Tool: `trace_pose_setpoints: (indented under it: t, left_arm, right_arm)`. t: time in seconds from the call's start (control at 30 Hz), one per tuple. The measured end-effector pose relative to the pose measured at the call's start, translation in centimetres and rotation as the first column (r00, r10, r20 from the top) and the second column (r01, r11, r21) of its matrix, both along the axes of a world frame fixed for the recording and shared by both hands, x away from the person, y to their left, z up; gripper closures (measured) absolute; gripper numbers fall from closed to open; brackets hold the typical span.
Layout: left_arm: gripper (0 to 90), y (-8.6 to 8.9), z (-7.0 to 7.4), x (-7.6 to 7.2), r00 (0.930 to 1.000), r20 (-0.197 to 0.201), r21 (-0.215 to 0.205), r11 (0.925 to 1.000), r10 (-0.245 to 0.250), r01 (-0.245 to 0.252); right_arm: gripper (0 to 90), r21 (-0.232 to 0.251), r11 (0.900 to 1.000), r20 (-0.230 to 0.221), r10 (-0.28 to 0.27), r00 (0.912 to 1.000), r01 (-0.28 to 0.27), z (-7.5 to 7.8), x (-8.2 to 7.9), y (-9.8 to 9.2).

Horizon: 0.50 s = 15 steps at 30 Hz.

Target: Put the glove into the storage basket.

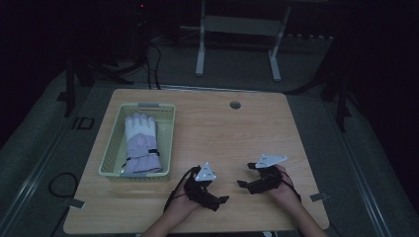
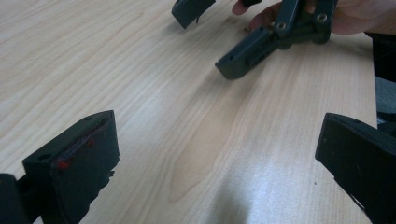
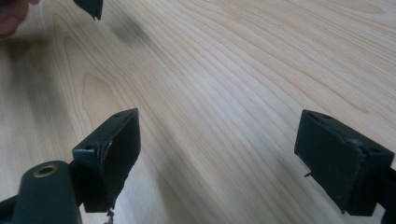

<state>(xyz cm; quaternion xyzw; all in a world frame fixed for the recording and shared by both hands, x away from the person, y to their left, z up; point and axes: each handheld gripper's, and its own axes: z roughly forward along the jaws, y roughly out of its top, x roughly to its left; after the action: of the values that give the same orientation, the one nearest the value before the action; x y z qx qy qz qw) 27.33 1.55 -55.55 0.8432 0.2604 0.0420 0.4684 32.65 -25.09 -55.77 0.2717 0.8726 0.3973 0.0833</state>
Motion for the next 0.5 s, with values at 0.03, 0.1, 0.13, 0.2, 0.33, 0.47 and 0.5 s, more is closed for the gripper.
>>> trace_pose_setpoints:
  t: [0.03, 0.1, 0.13, 0.2, 0.33, 0.47, 0.5]
  left_arm:
    - [0.0, -0.1, -0.1, -0.1, 0.9999, 0.011, -0.002, 1.0, -0.004, 0.004]
    - [0.0, -0.5, -0.2, -0.4, 0.9995, 0.027, 0.012, 0.9998, -0.018, 0.017]
    - [0.0, -0.6, -0.2, -0.5, 0.9992, 0.03, 0.011, 0.9996, -0.027, 0.027]
    - [0.0, -0.9, -0.3, -0.7, 0.999, 0.03, 0.017, 0.9993, -0.035, 0.034]
    - [0.0, -1.3, -0.5, -1.2, 0.9984, 0.032, 0.004, 0.9989, -0.047, 0.047]
    - [0.0, -1.6, -0.8, -1.6, 0.997, 0.037, 0.018, 0.9976, -0.068, 0.067]
    - [0.0, -1.8, -0.8, -1.7, 0.9964, 0.042, 0.028, 0.9969, -0.074, 0.073]
  right_arm:
    - [14.3, 0.005, 1.0, 0.005, -0.005, 1.0, 0.005, 0.0, -0.1, -0.3]
    - [13.9, 0.012, 1.0, 0.005, -0.013, 0.9999, 0.013, 0.0, -0.3, -0.8]
    - [13.9, 0.011, 1.0, 0.013, -0.016, 0.9998, 0.016, 0.0, -0.5, -1.0]
    - [13.8, 0.014, 1.0, 0.016, -0.019, 0.9997, 0.019, -0.1, -0.7, -1.5]
    - [13.8, 0.028, 0.999, 0.022, -0.039, 0.999, 0.038, -0.1, -1.1, -2.6]
    - [13.6, 0.025, 0.999, 0.029, -0.045, 0.9986, 0.044, -0.1, -1.4, -3.2]
    - [13.5, 0.023, 0.999, 0.032, -0.046, 0.9984, 0.045, -0.1, -1.5, -3.4]
